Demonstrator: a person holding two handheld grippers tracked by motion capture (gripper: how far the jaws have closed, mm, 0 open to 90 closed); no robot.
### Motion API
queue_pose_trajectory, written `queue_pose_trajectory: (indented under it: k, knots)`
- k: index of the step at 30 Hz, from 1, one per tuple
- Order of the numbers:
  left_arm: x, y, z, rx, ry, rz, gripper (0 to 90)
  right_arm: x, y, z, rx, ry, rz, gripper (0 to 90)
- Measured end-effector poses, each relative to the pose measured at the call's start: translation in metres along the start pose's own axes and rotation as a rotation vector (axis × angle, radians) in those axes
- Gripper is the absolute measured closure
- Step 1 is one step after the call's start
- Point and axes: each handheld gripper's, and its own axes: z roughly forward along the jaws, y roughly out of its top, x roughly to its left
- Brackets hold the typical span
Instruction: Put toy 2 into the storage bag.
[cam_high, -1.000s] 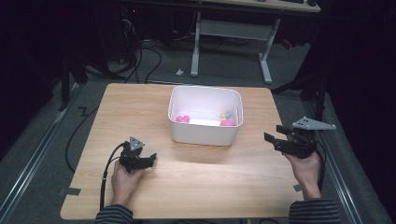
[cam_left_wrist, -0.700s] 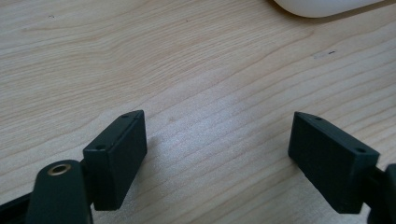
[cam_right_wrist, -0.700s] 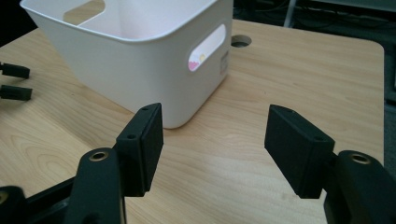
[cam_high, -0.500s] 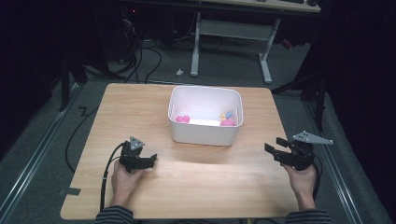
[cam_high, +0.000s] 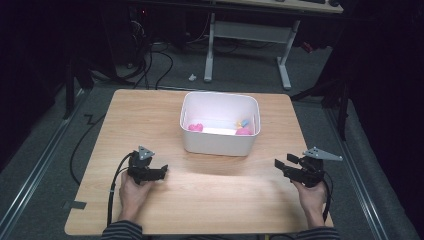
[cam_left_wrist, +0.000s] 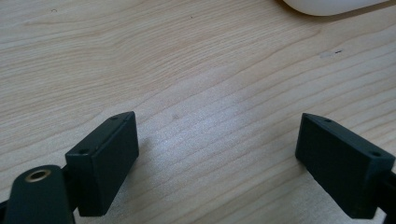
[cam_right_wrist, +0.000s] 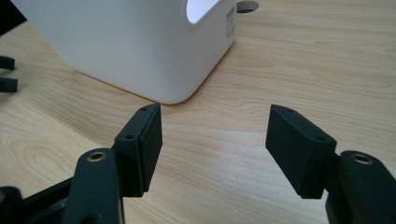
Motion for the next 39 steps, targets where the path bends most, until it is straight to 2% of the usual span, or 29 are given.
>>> queue_pose_trajectory:
  k: [1,7,10,17,20,24,27,30,39]
  knots:
    - [0.0,0.0,0.0,0.0,0.001,0.0,13.5,0.001,-0.001,0.003,0.0,0.003,0.007,36.6]
    - [0.0,0.0,0.0,0.0,0.001,0.0,13.5,0.005,-0.005,0.024,0.04,-0.005,-0.022,36.3]
    - [0.0,0.0,0.0,0.0,0.001,-0.001,13.5,0.005,-0.008,0.033,0.064,-0.026,-0.034,36.2]
    - [0.0,0.0,0.0,-0.001,0.003,-0.001,13.9,0.001,-0.015,0.044,0.092,-0.056,-0.035,36.2]
    - [0.0,0.0,0.0,-0.001,0.002,0.0,14.0,-0.002,-0.019,0.051,0.104,-0.083,-0.044,36.0]
    - [0.0,0.0,0.0,-0.001,0.002,0.0,14.2,-0.004,-0.023,0.058,0.111,-0.159,-0.069,35.3]
    - [0.0,0.0,0.0,-0.004,0.001,0.001,14.6,-0.003,-0.024,0.064,0.128,-0.18,-0.088,34.9]
    - [-0.001,0.0,0.0,-0.005,-0.007,0.007,15.2,-0.003,-0.025,0.067,0.134,-0.191,-0.096,34.4]
    - [-0.001,0.0,0.0,-0.007,-0.01,0.018,15.8,-0.008,-0.028,0.08,0.155,-0.207,-0.08,29.9]
